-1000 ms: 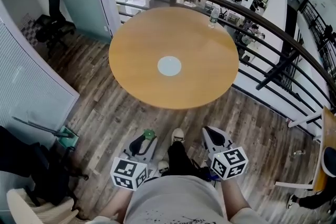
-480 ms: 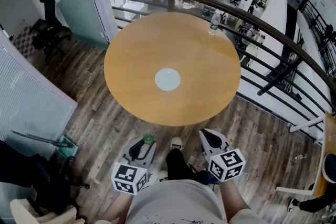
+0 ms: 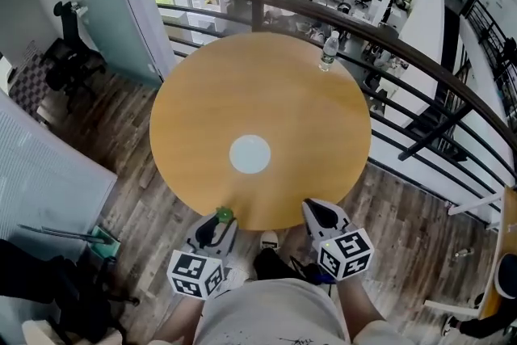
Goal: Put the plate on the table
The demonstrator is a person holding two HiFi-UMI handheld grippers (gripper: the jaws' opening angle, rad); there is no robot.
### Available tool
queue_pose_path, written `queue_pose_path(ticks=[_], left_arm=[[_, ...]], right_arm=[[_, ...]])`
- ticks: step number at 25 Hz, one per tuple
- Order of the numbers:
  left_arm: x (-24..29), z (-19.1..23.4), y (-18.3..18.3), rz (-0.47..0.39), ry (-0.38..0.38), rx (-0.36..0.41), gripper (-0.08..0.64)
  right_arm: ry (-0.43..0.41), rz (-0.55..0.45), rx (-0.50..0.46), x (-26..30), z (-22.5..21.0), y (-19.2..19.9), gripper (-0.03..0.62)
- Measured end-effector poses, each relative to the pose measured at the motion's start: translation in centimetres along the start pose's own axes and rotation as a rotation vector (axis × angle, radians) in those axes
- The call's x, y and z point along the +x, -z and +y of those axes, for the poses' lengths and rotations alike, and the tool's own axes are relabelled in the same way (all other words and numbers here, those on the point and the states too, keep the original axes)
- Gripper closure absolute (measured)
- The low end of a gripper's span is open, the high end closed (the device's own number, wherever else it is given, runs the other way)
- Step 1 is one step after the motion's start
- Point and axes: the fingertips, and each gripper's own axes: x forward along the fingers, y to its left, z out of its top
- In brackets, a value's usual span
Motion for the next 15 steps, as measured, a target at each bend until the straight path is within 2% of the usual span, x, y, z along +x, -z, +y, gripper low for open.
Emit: queue_pose_path(ticks=[9, 15], left_arm=[[6.5, 1.5, -4.1, -0.002, -0.027, 0.005, 0.407], [8.2, 1.1, -5.4, -0.012, -0.040, 0.004, 0.407]], right_arm=[[-0.035, 0.006, -0.031, 5.0, -5.2, -3.4, 0.568], [-0.038, 0.018, -0.039, 5.6, -7.2, -4.0, 0.568]])
